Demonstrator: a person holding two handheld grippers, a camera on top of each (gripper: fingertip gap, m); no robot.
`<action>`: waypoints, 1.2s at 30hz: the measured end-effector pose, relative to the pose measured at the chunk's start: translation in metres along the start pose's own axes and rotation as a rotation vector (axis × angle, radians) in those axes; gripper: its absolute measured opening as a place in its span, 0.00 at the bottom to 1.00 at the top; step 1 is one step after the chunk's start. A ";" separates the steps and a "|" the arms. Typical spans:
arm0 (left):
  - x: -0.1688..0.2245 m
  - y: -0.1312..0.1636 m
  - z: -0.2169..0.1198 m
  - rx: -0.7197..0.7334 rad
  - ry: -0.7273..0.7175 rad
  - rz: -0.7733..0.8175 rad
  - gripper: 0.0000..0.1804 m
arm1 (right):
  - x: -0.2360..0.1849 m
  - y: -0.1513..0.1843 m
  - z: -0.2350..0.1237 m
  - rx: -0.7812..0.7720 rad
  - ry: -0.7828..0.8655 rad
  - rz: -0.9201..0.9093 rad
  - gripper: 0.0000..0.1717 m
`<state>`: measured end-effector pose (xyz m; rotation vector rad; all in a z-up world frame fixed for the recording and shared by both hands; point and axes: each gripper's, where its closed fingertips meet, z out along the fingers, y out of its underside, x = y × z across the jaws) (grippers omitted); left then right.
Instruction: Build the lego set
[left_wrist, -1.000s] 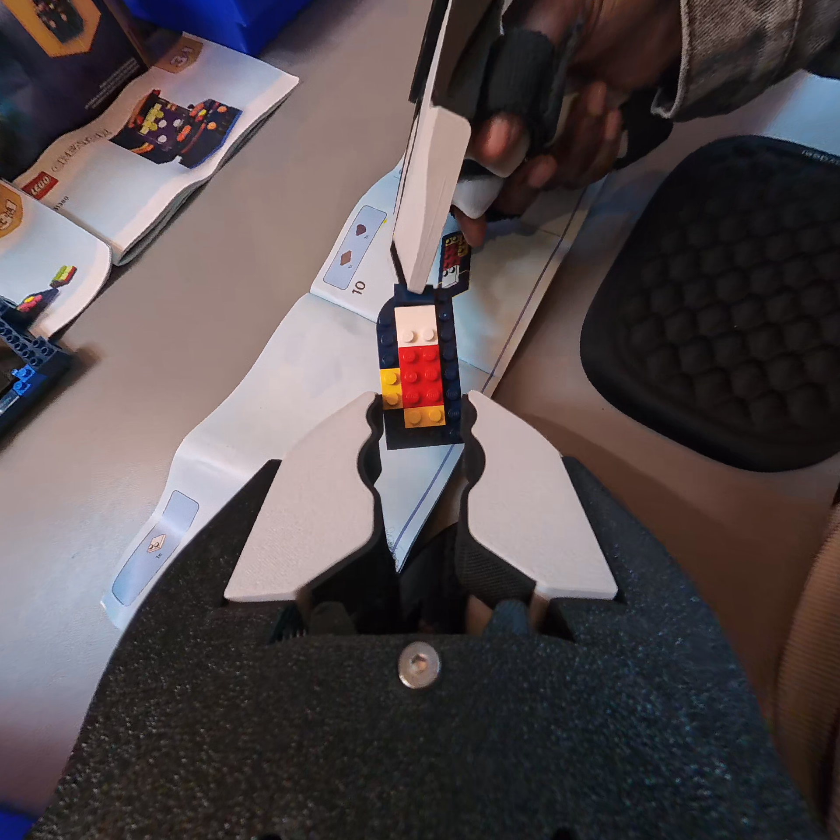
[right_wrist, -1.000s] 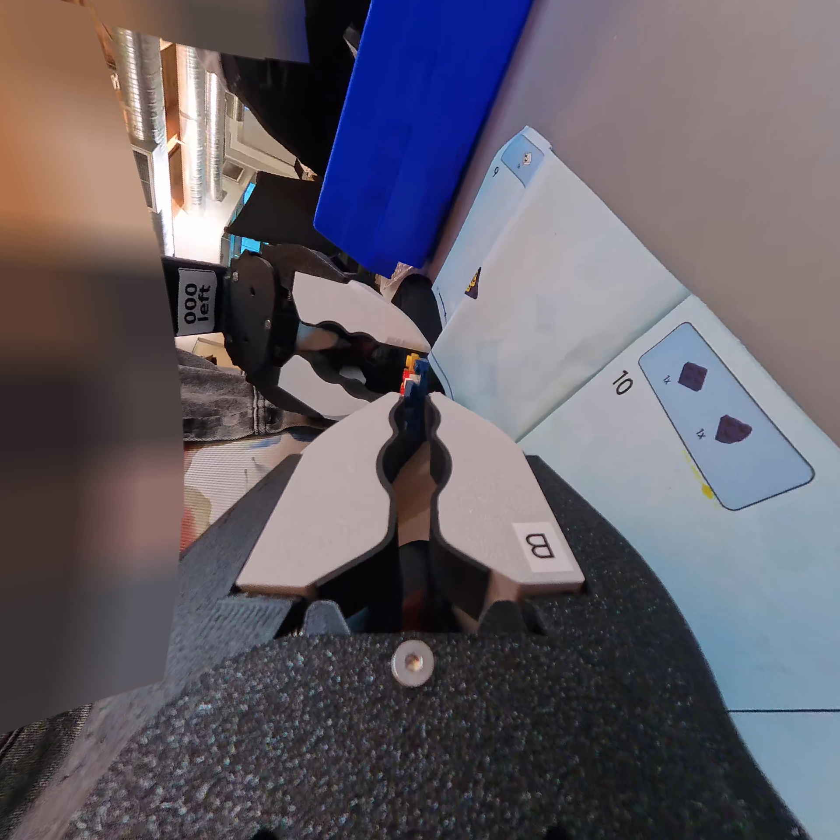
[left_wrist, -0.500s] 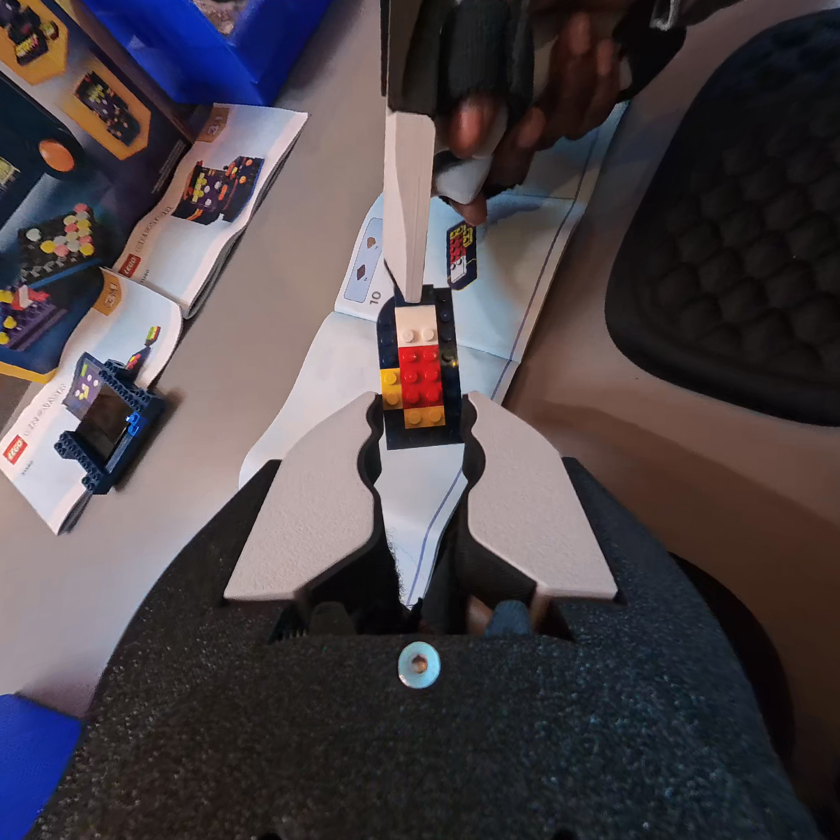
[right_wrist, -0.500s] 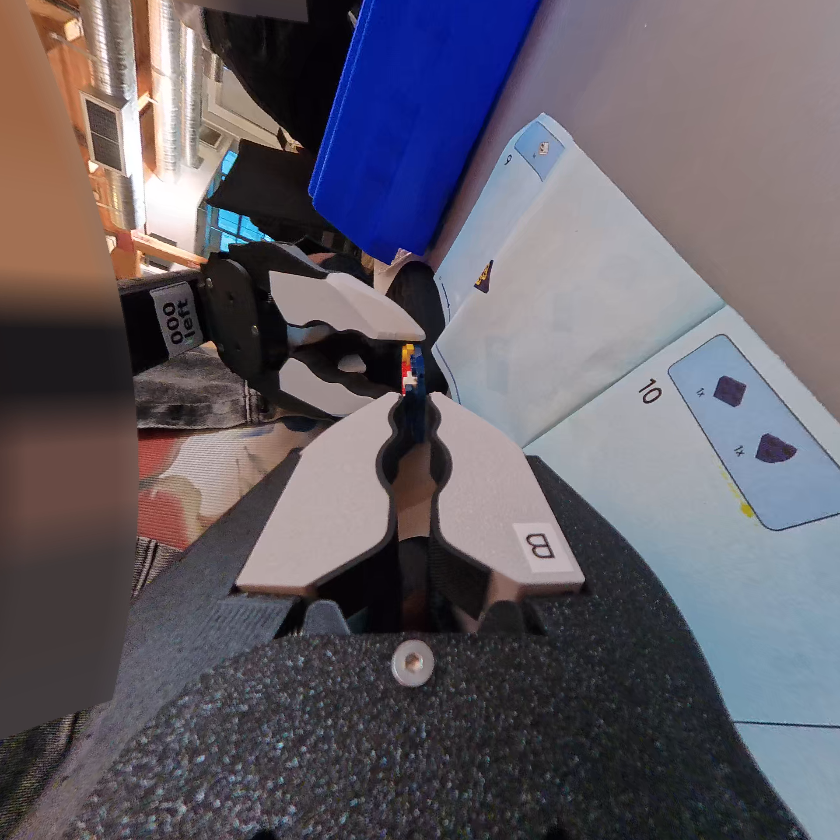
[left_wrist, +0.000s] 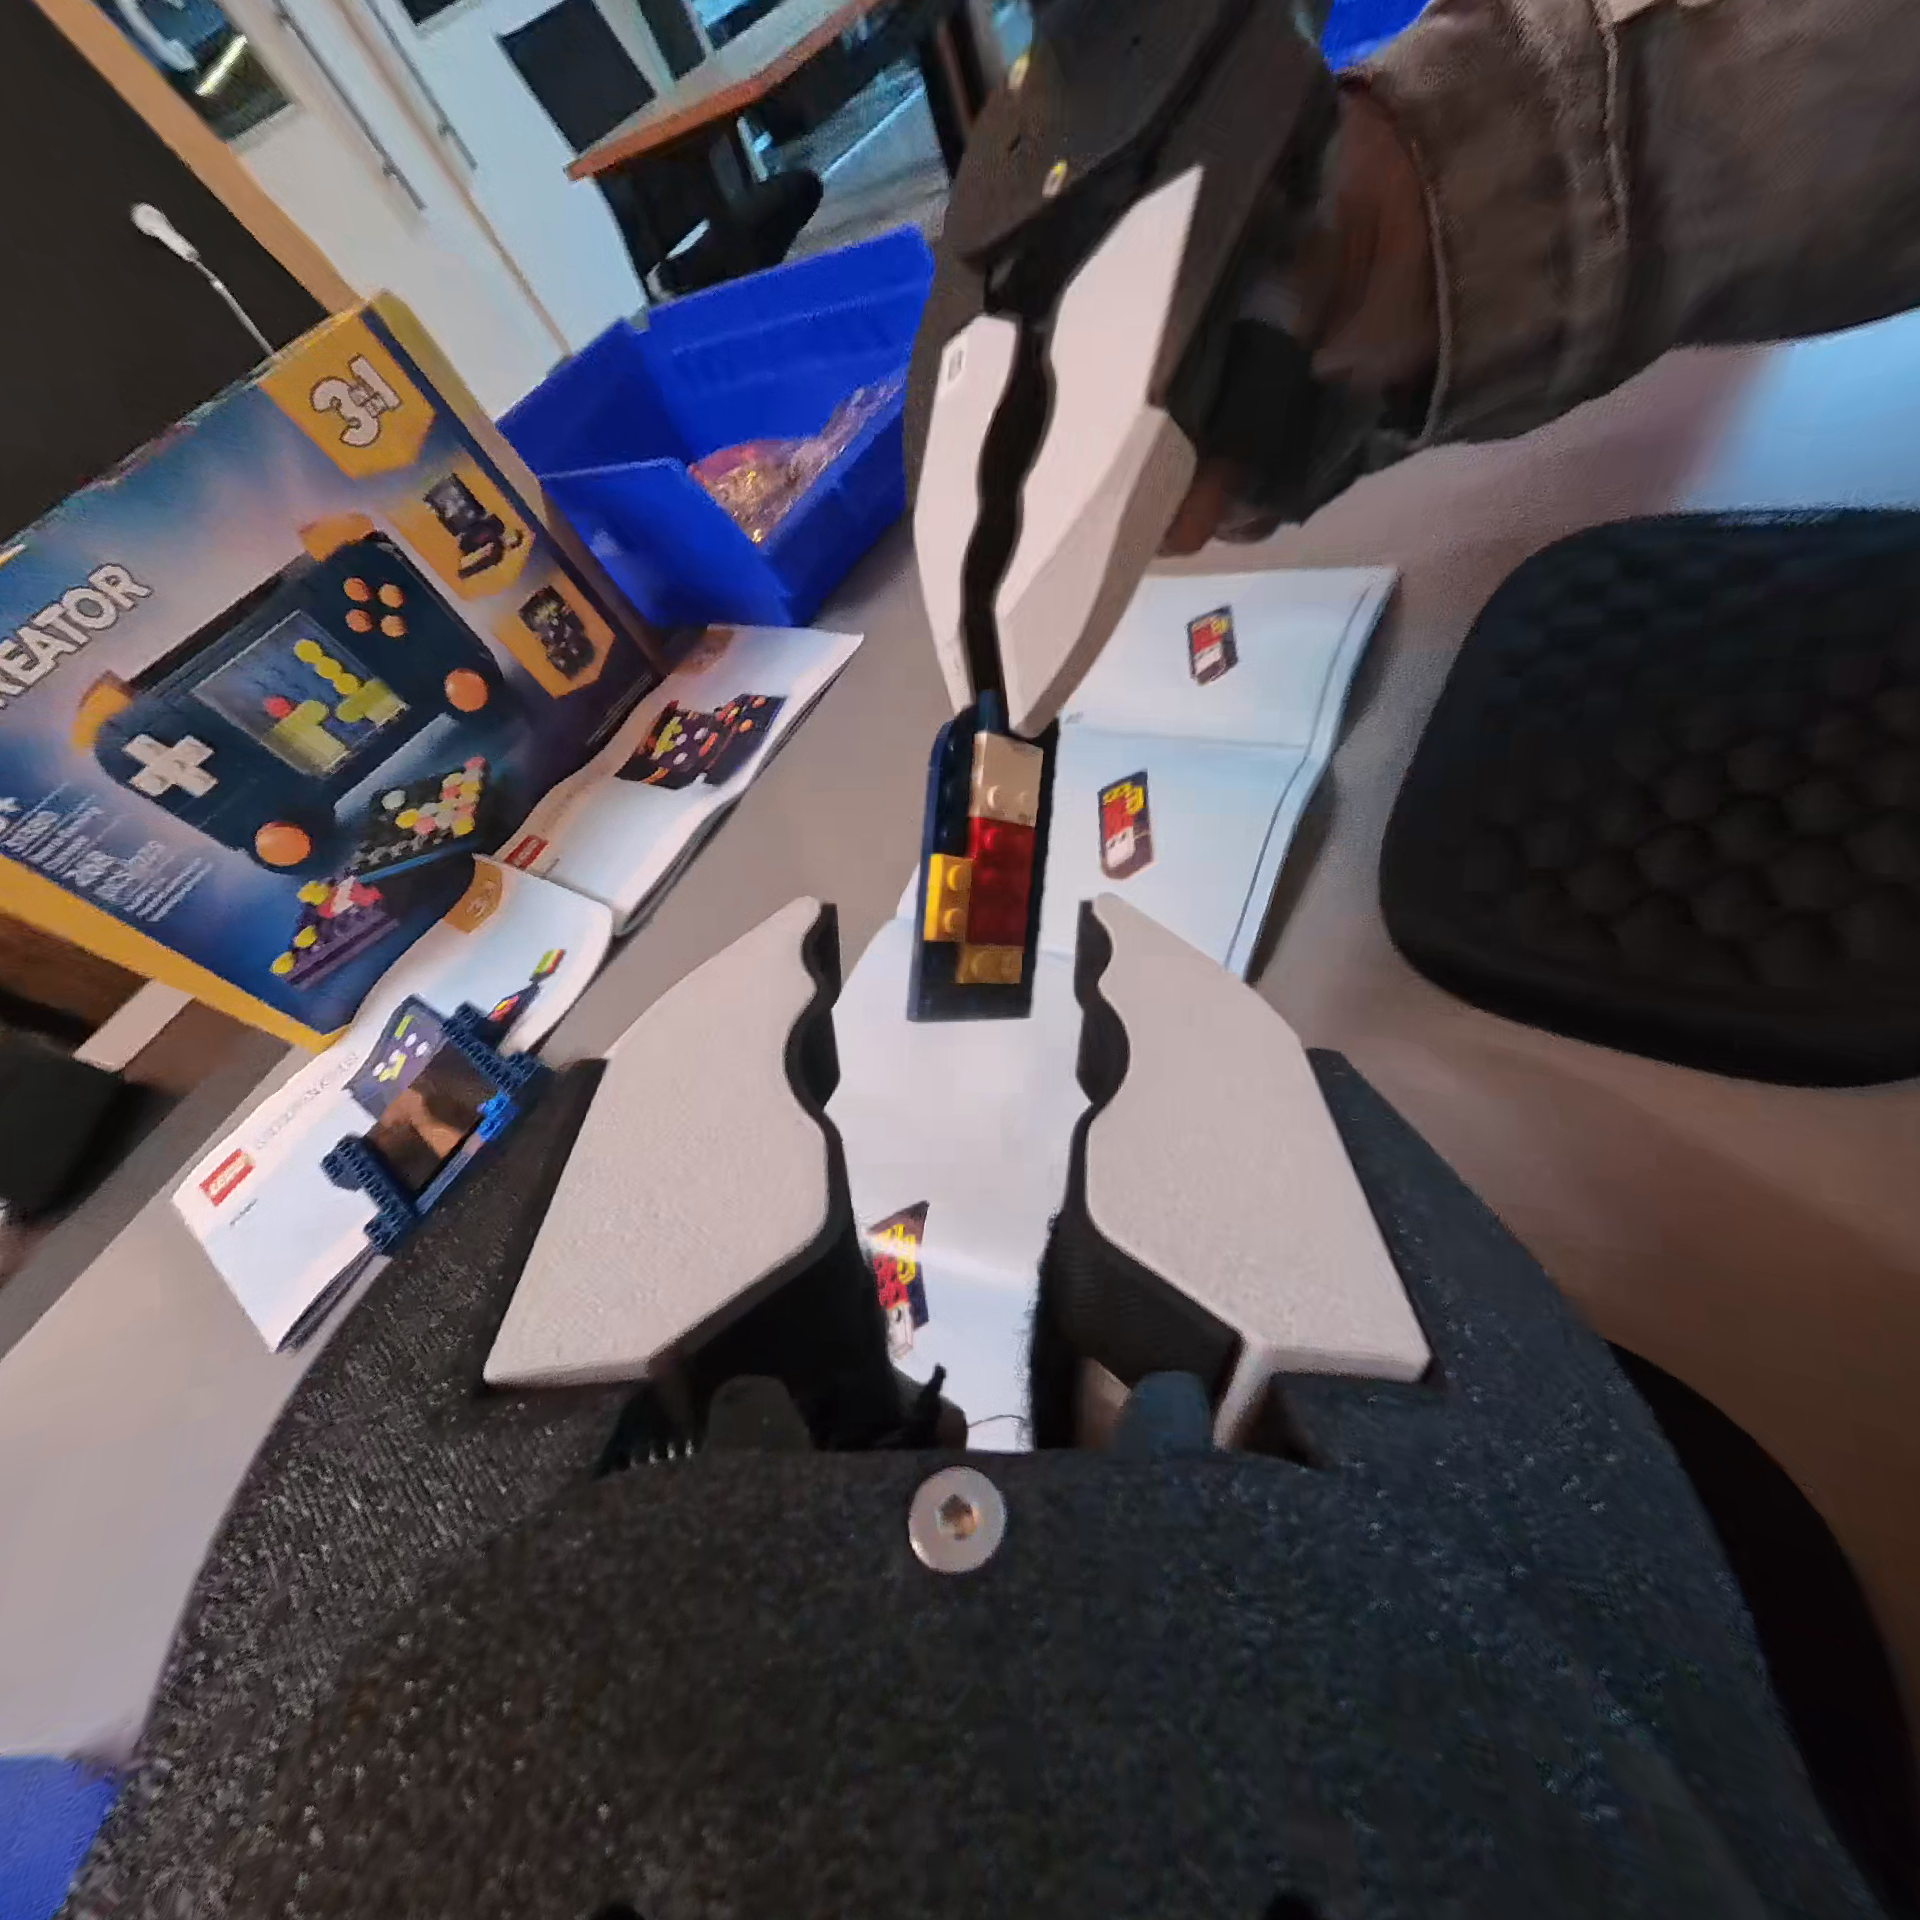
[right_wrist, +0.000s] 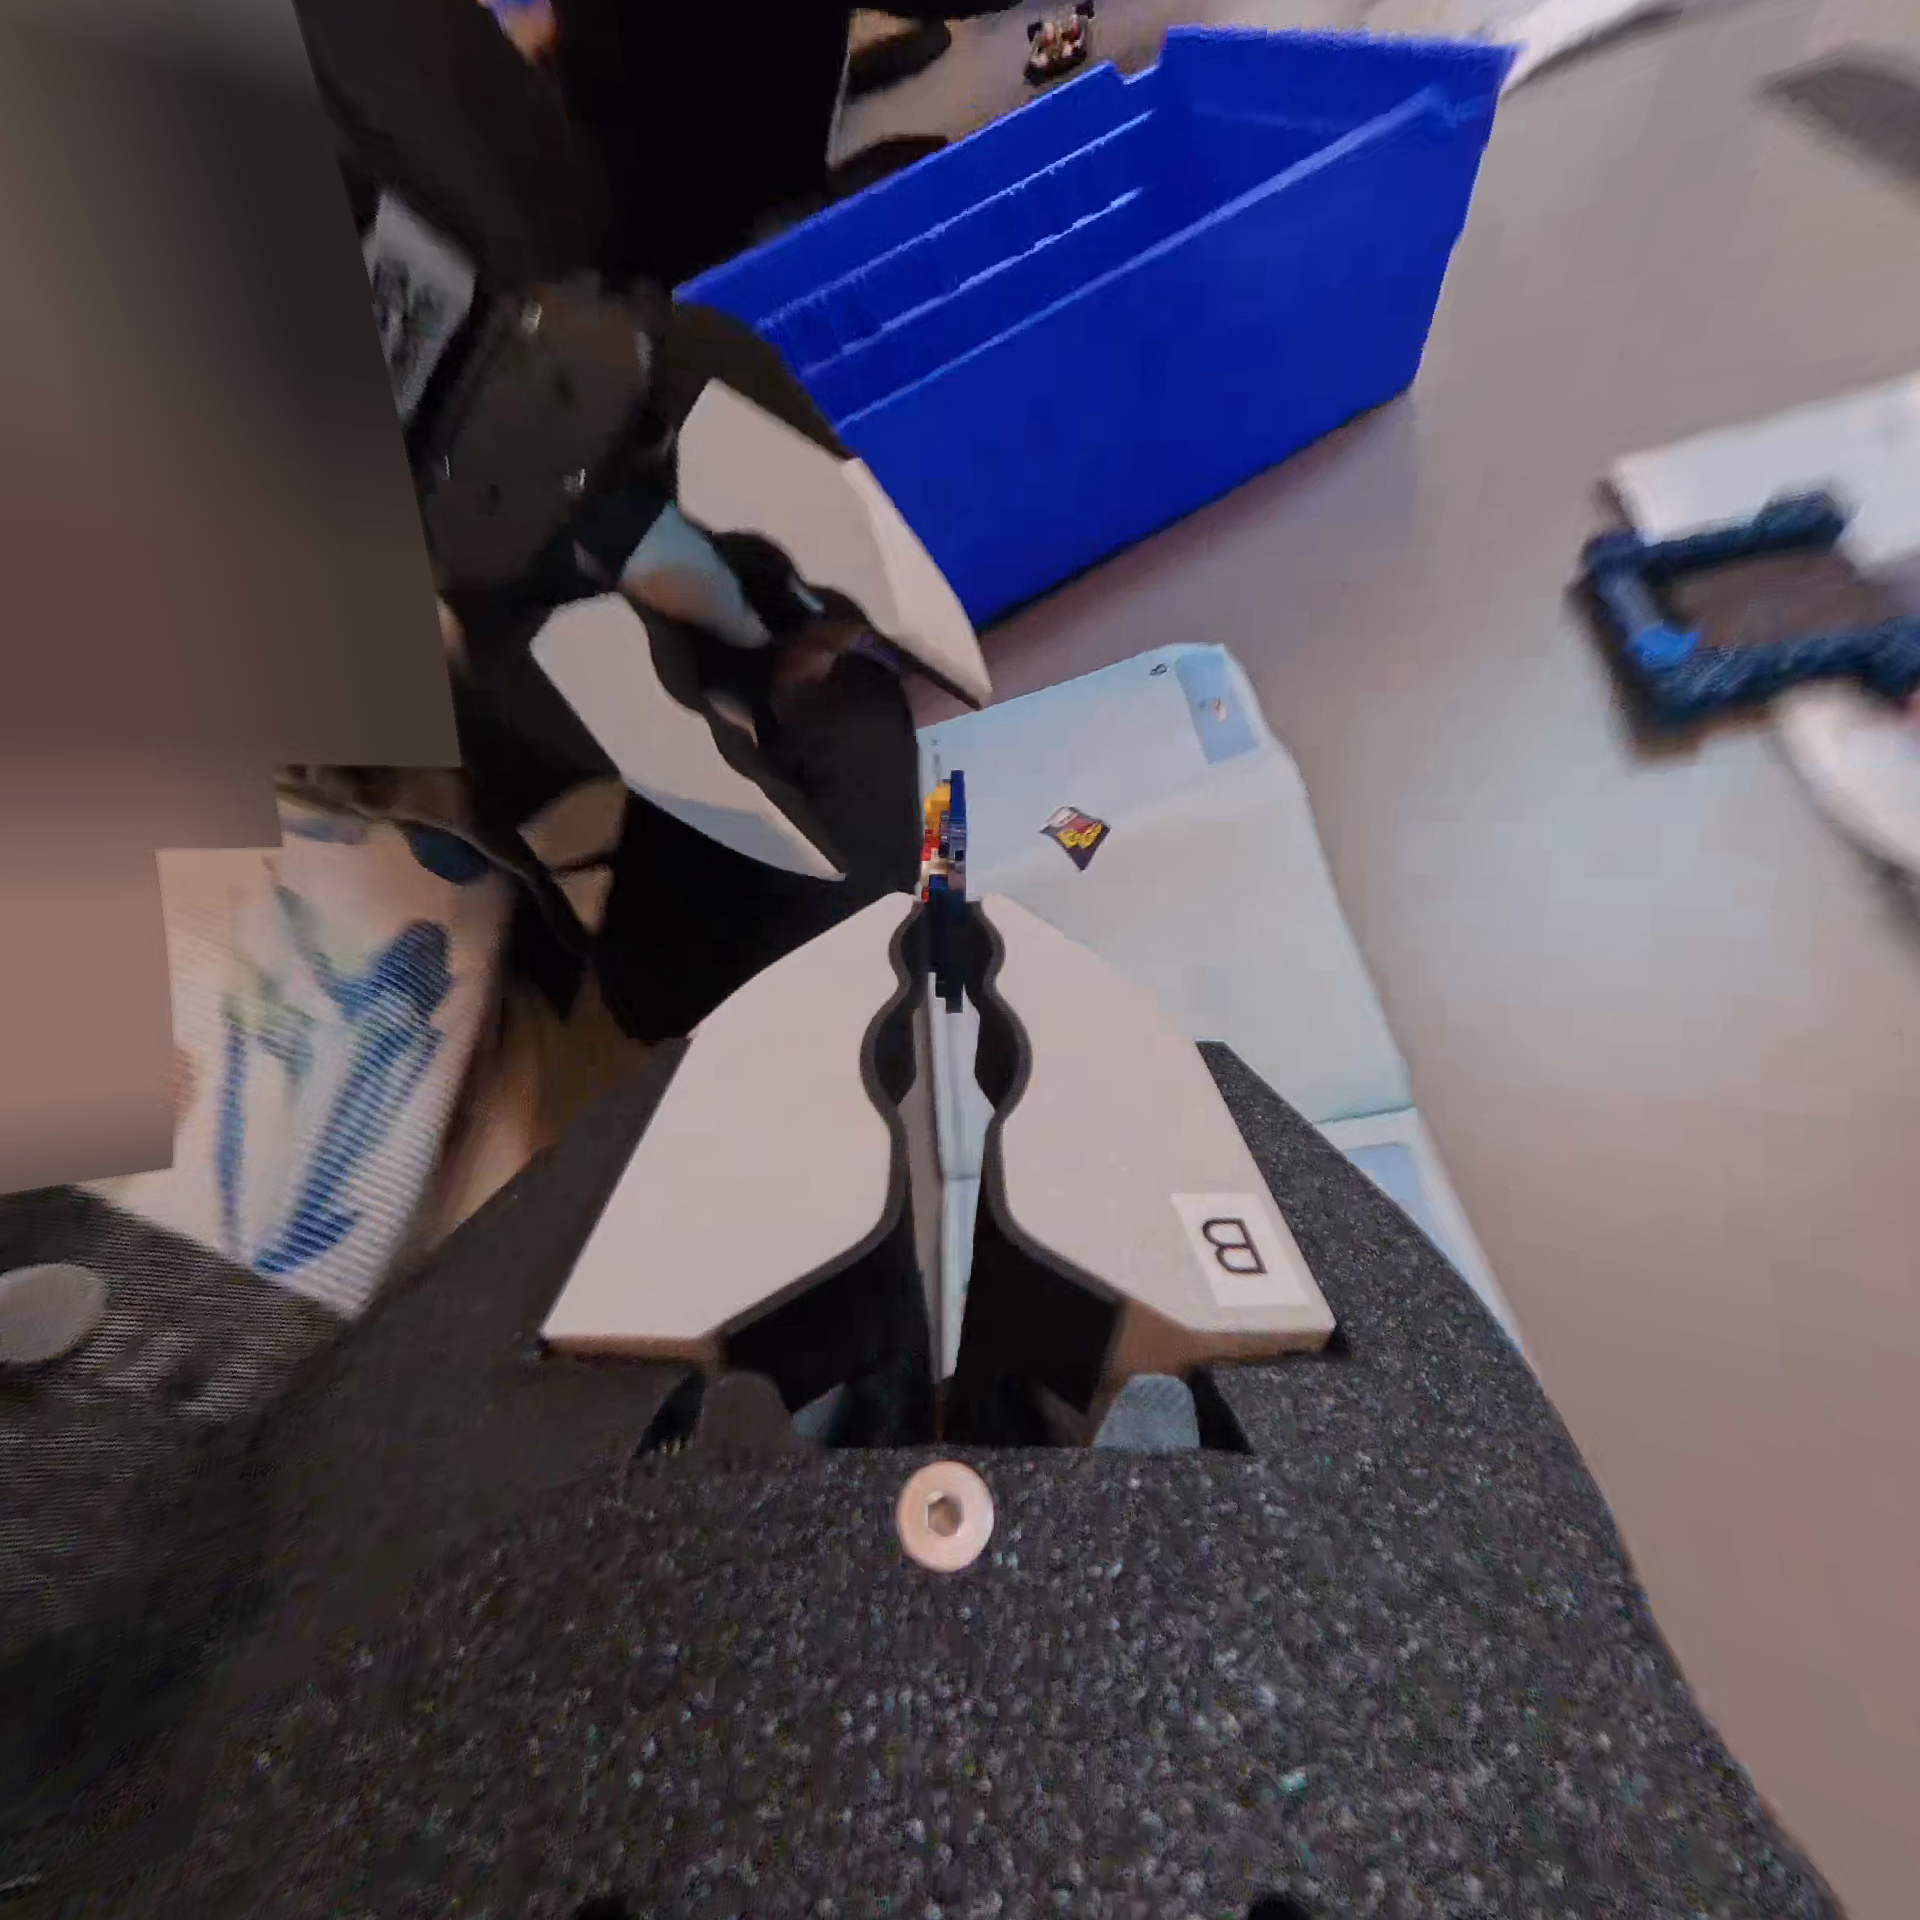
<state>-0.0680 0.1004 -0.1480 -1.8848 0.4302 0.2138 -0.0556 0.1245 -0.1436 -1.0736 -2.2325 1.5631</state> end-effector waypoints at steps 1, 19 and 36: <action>0.001 -0.004 -0.001 0.019 0.030 -0.009 0.24 | -0.003 -0.003 0.000 -0.033 0.040 -0.103 0.04; 0.028 -0.030 -0.018 0.214 0.294 -0.233 0.04 | -0.044 -0.037 0.006 0.058 0.214 -0.495 0.13; 0.006 -0.063 -0.036 0.665 0.443 -0.930 0.05 | -0.049 -0.071 0.005 0.805 -0.125 0.231 0.03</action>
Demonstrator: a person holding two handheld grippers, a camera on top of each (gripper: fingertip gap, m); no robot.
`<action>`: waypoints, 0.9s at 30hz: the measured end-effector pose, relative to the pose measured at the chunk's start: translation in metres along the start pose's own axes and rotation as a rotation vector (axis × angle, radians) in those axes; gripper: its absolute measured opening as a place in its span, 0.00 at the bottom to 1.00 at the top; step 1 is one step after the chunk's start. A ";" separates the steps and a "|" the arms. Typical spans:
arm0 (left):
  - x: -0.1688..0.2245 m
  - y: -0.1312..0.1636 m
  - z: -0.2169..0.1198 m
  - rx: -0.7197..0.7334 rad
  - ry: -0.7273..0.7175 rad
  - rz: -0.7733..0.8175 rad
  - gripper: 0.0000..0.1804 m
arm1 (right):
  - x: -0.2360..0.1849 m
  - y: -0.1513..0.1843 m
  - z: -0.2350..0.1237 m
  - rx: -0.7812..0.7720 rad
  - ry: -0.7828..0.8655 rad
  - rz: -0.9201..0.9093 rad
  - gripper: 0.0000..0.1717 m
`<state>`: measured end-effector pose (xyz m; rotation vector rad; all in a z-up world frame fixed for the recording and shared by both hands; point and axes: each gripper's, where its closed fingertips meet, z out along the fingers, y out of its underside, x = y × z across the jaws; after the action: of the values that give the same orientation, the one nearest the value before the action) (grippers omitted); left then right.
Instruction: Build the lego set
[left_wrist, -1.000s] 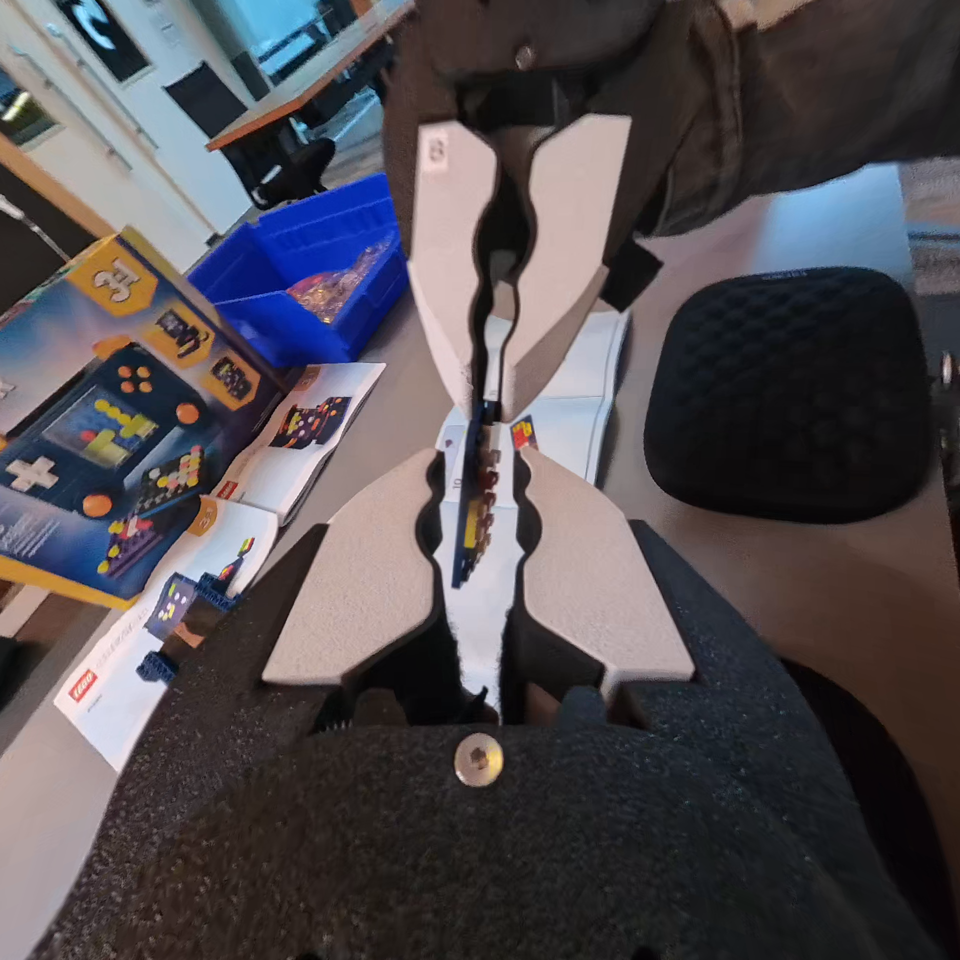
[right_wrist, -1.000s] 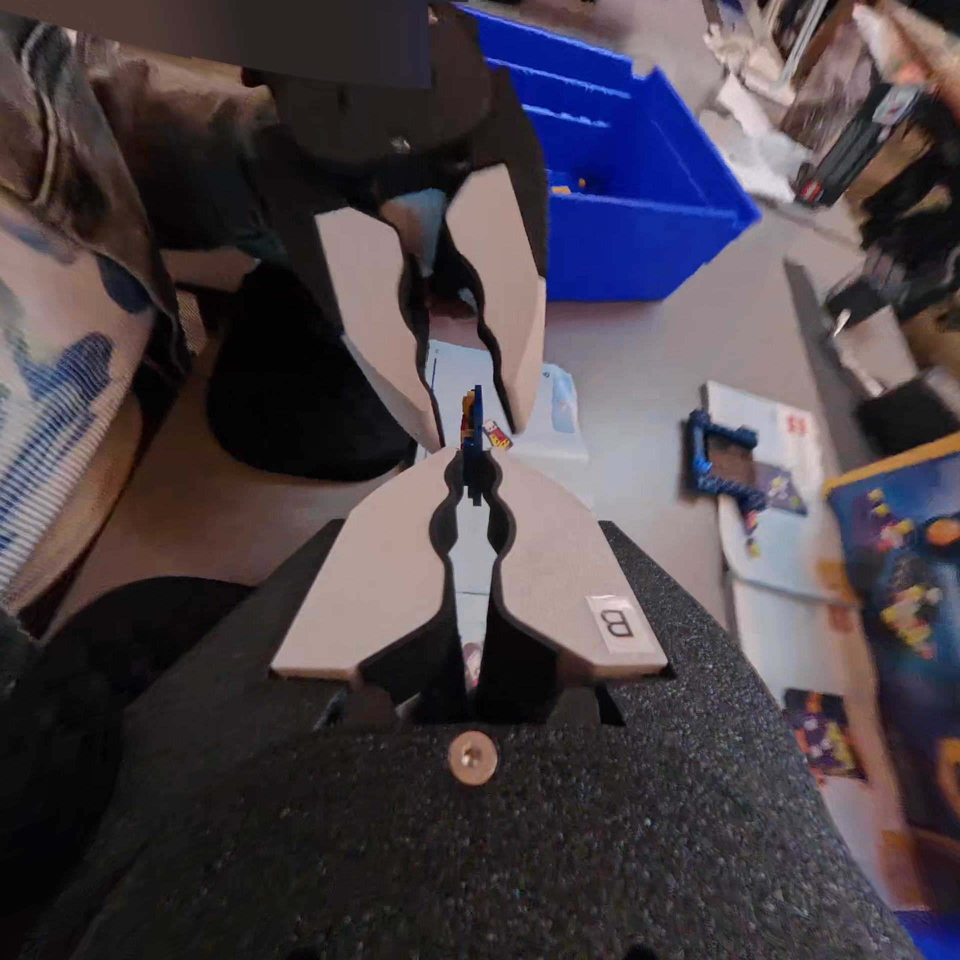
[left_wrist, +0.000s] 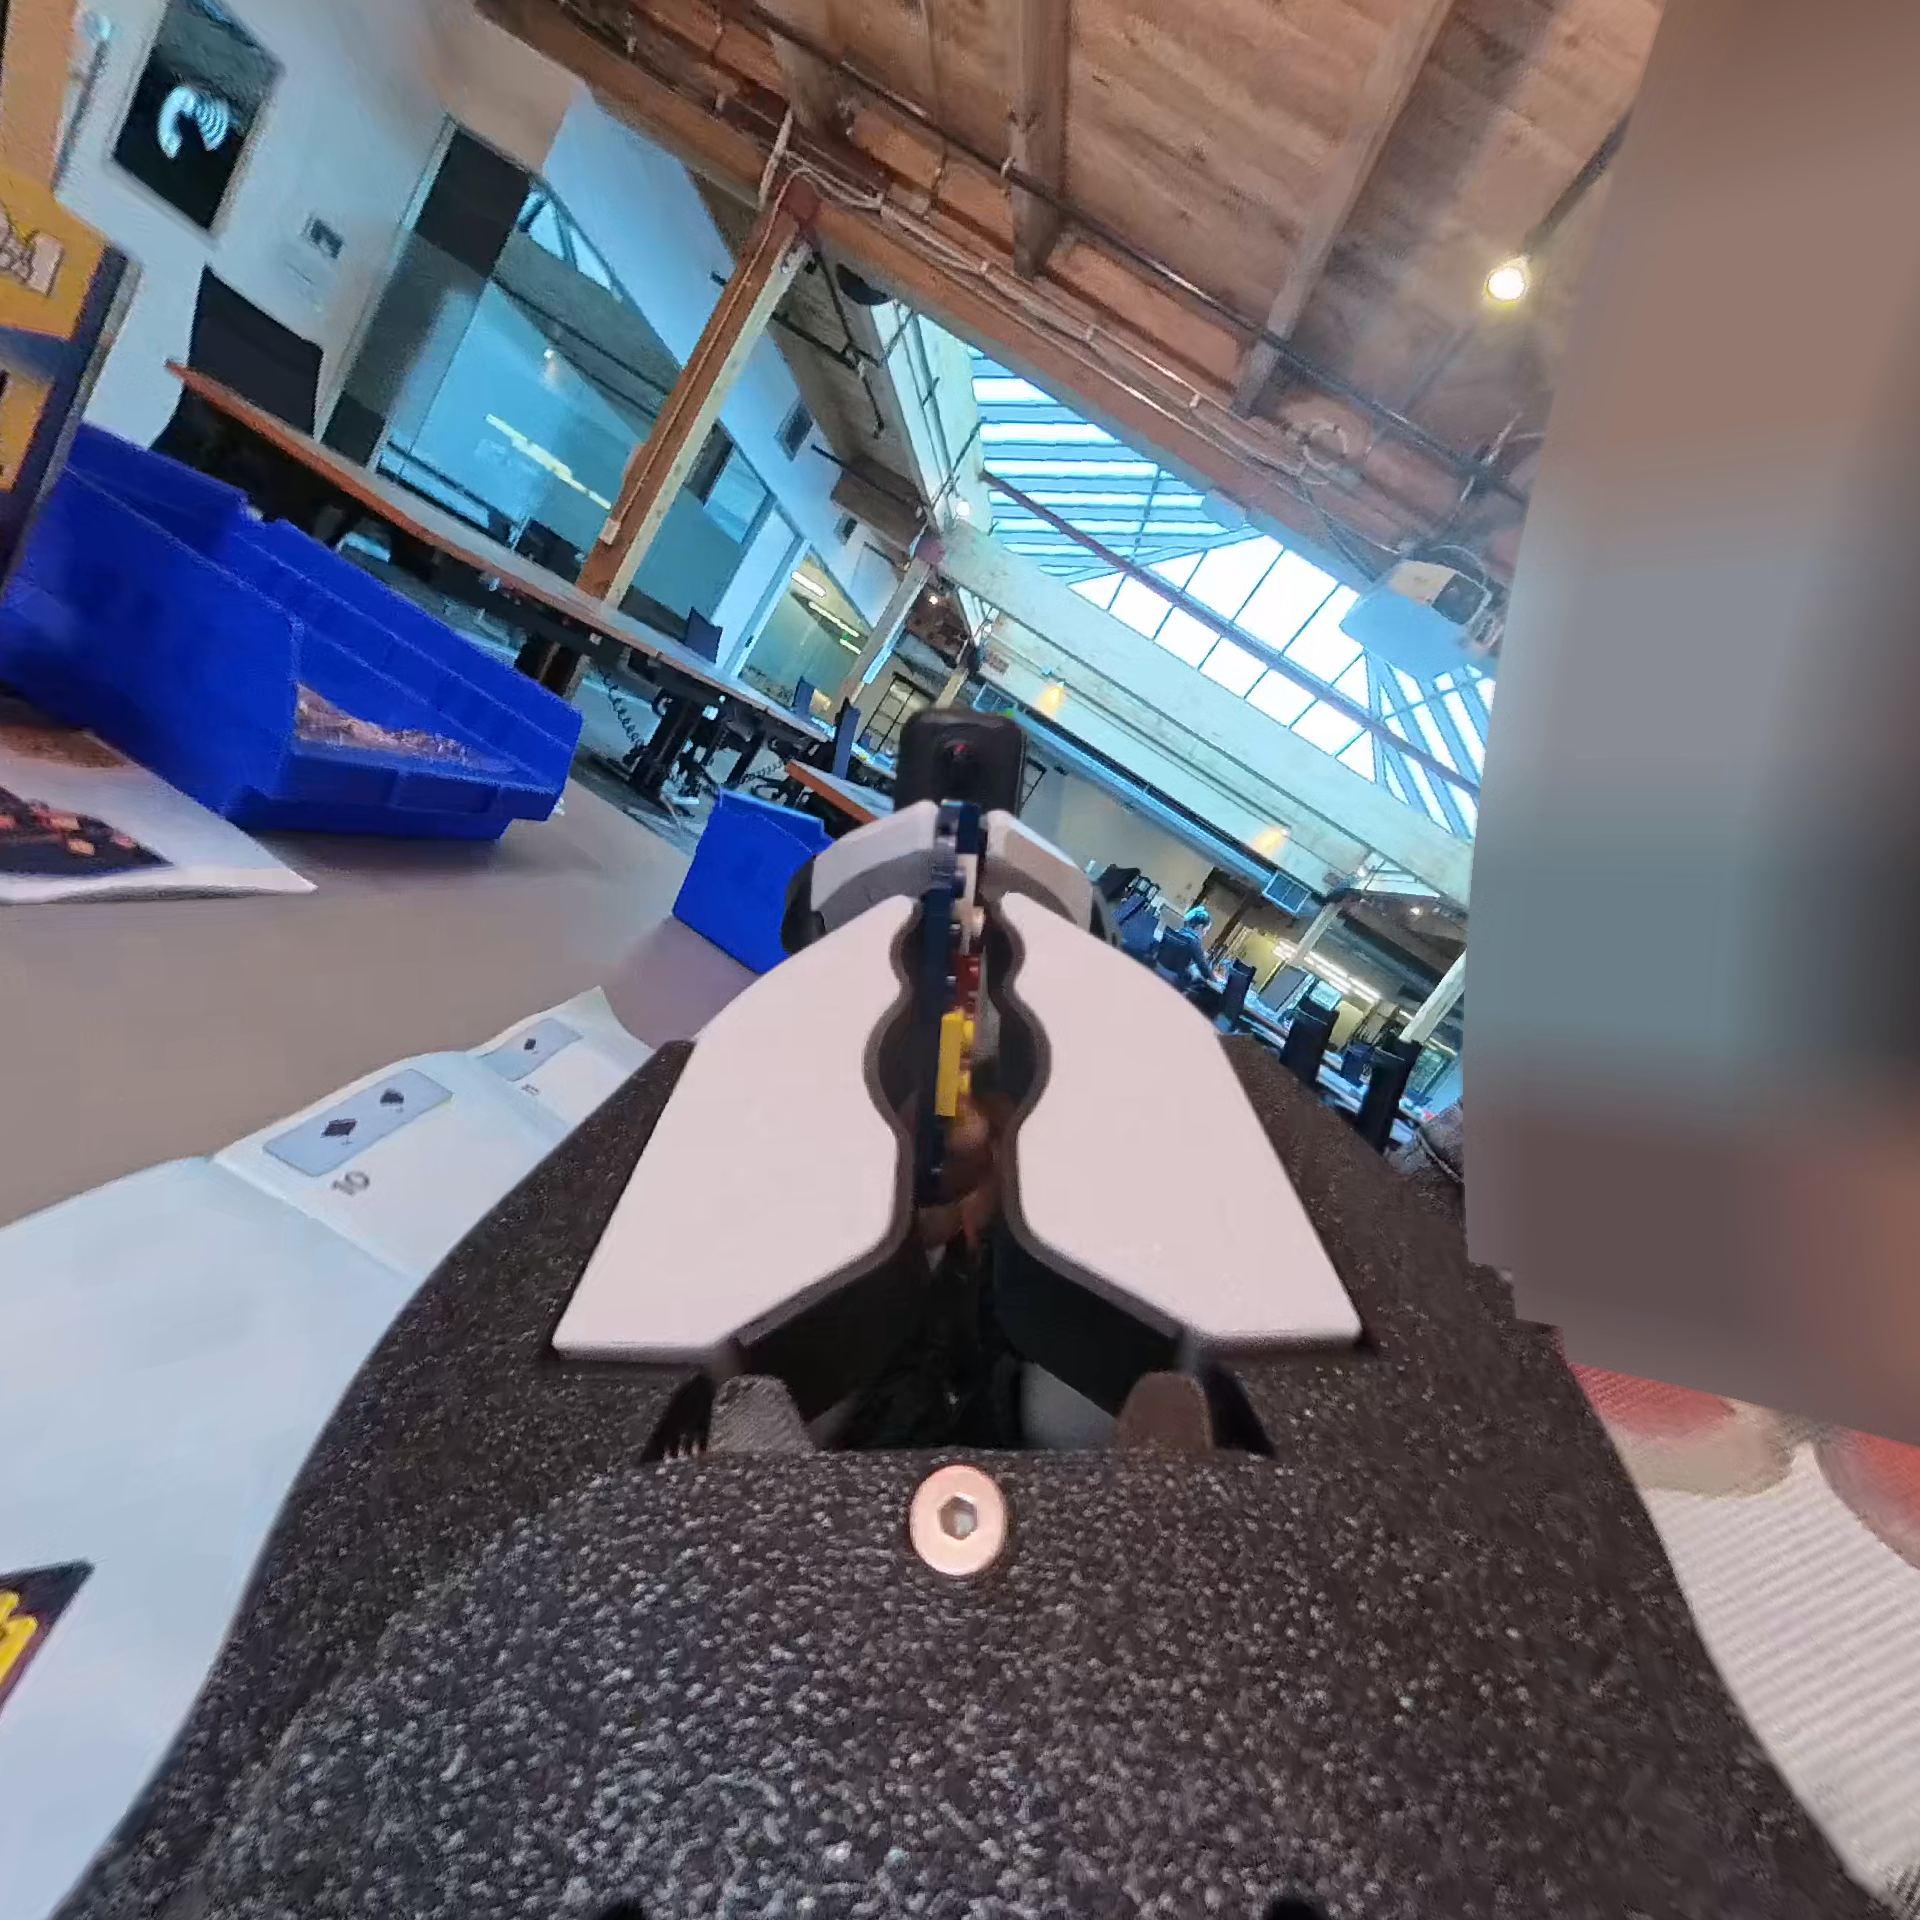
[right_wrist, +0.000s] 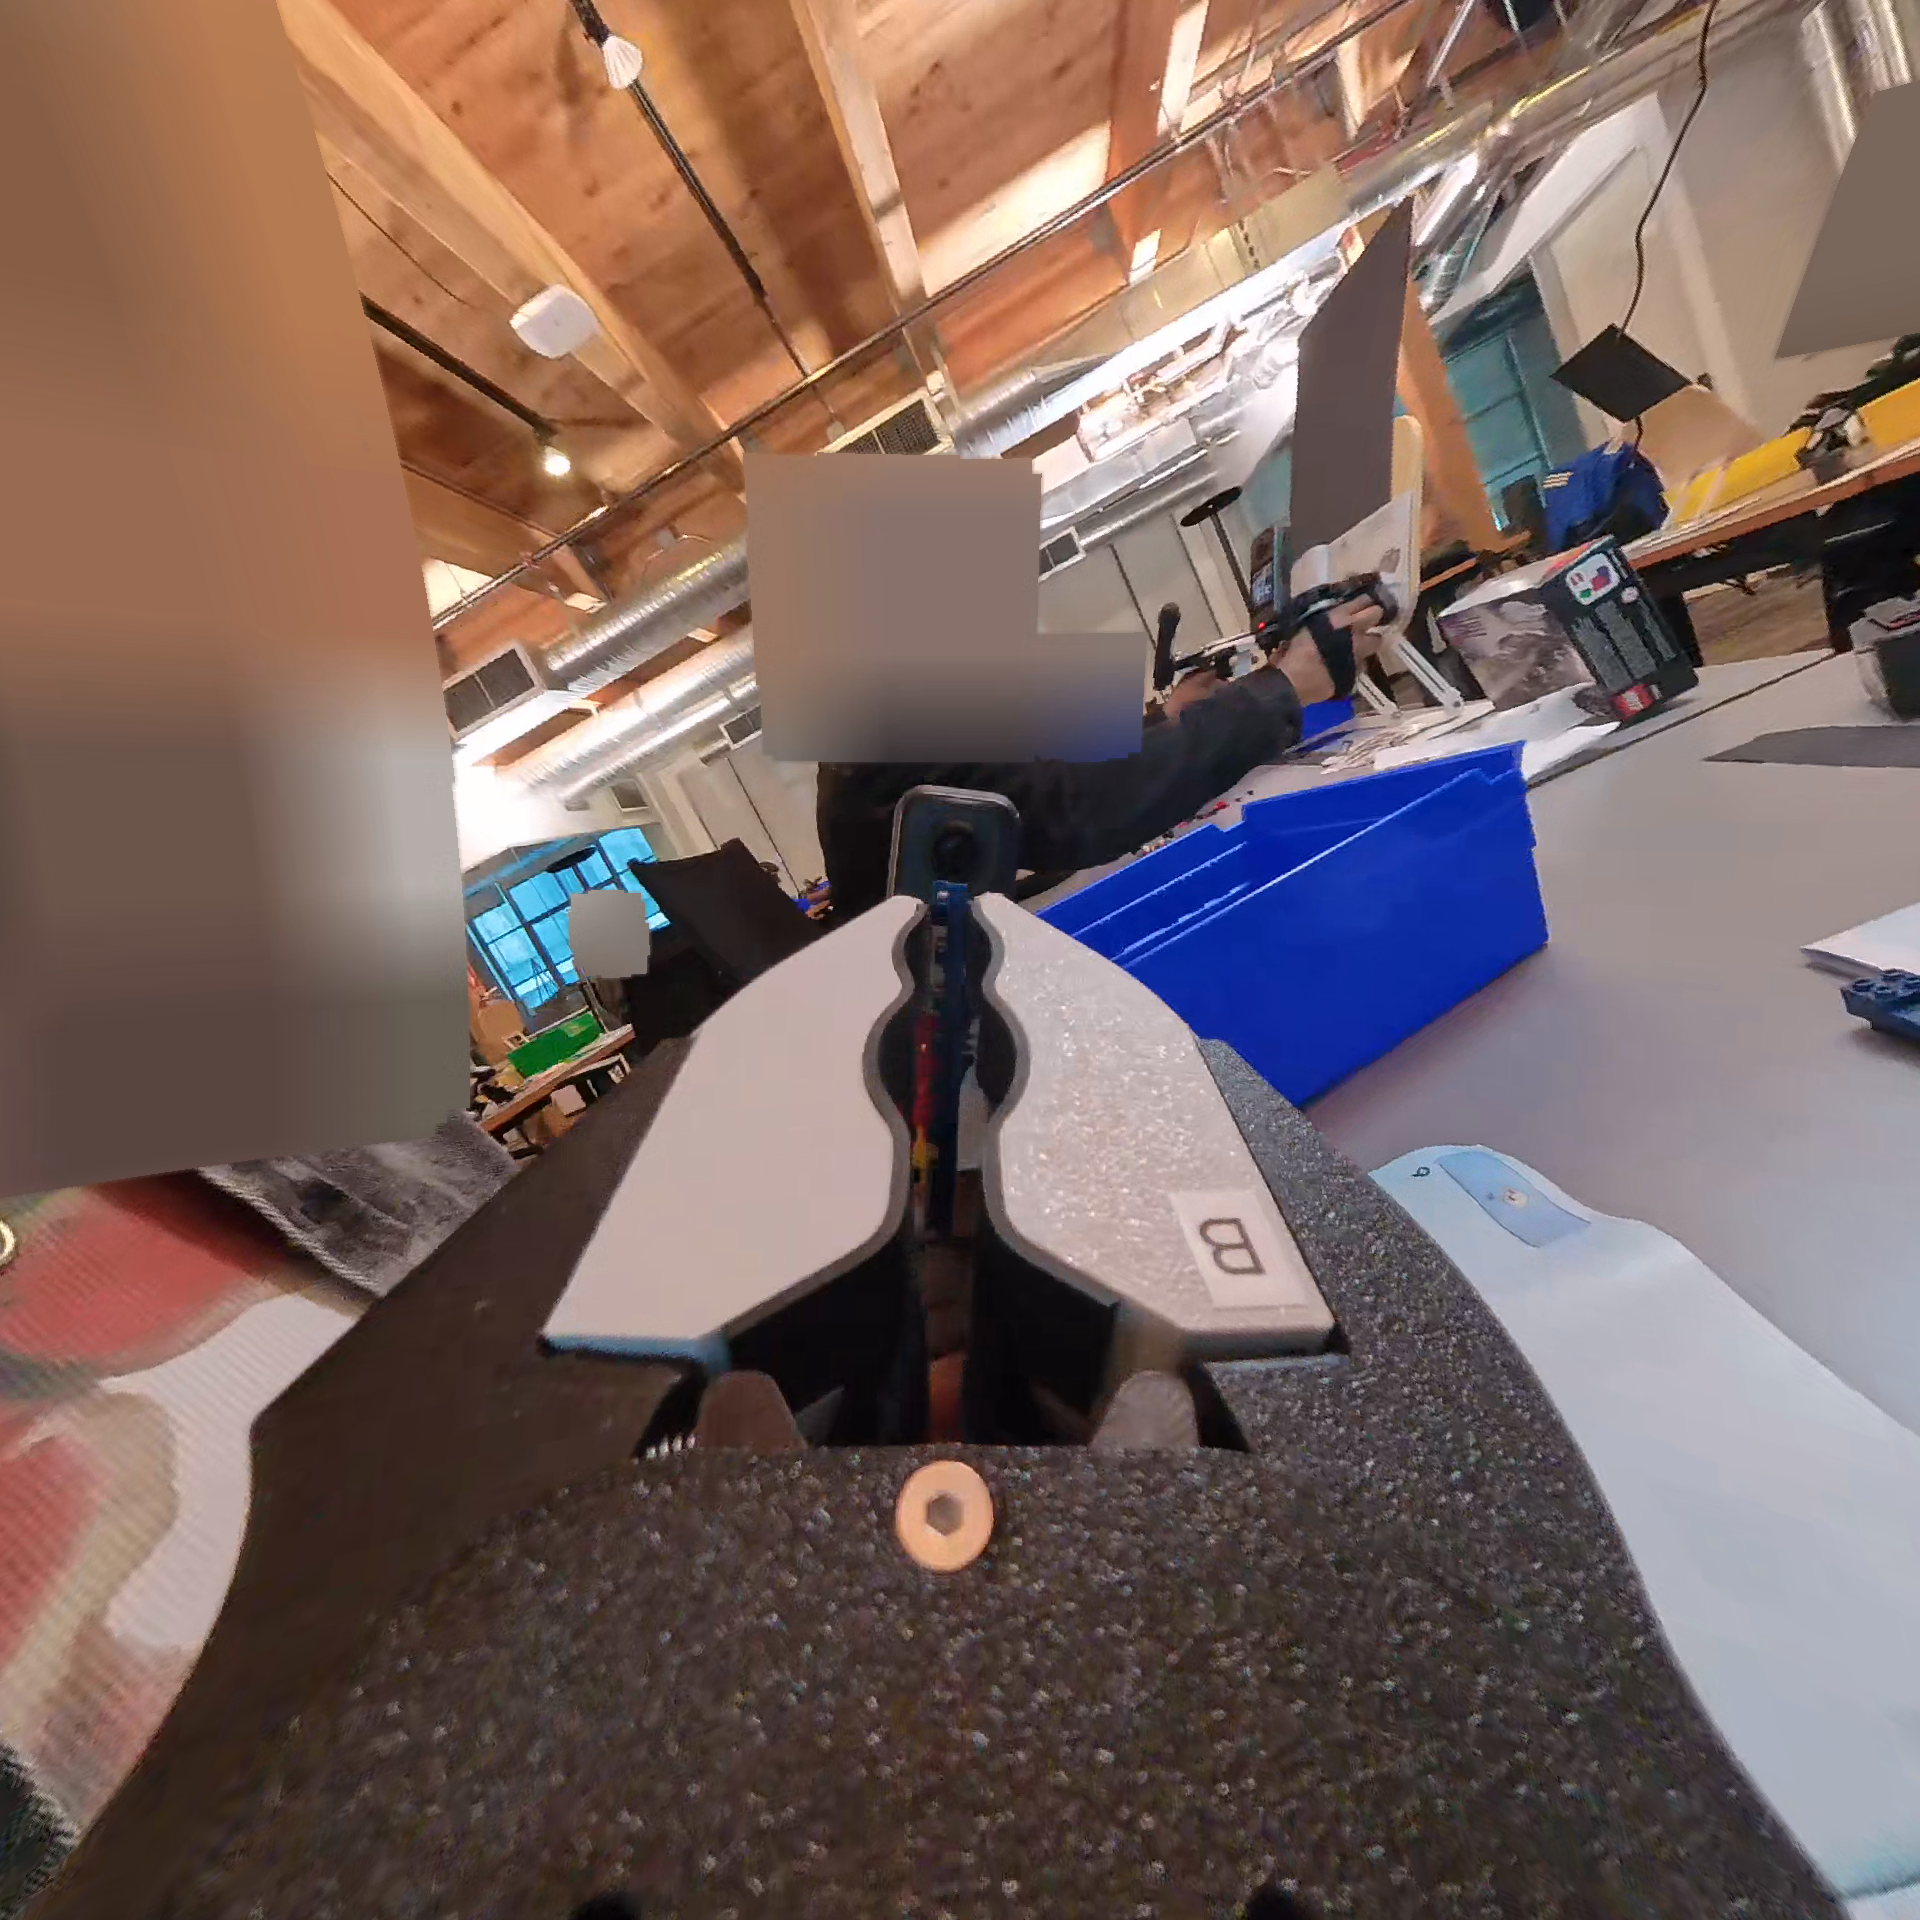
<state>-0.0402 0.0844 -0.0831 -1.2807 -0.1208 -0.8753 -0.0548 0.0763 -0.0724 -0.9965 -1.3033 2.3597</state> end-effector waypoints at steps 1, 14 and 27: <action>0.004 -0.005 -0.001 0.025 0.026 0.019 0.07 | -0.003 -0.001 -0.002 0.013 -0.014 -0.003 0.04; 0.037 -0.004 0.001 -0.015 0.163 0.304 0.03 | -0.039 -0.002 -0.008 0.016 -0.111 -0.320 0.04; 0.057 0.007 0.004 -0.107 0.199 0.653 0.03 | -0.062 -0.002 -0.013 0.056 -0.133 -0.620 0.05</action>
<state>0.0045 0.0601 -0.0570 -1.2137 0.4856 -0.4392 -0.0014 0.0528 -0.0484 -0.3425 -1.3380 1.9822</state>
